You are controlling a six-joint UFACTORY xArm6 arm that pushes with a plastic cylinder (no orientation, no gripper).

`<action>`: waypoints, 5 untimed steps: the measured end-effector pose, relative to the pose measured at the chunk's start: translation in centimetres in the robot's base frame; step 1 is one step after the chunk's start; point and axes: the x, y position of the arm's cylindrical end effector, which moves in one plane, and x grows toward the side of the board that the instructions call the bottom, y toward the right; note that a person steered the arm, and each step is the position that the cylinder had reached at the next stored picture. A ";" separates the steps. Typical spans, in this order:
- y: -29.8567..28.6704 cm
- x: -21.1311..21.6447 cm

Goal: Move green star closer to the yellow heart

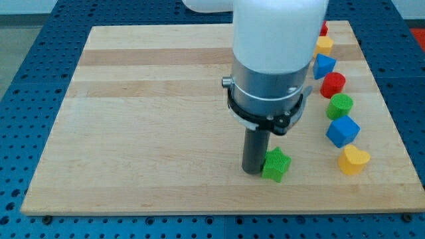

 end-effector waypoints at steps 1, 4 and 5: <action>0.1 -1.3; 6.7 2.4; 7.0 3.8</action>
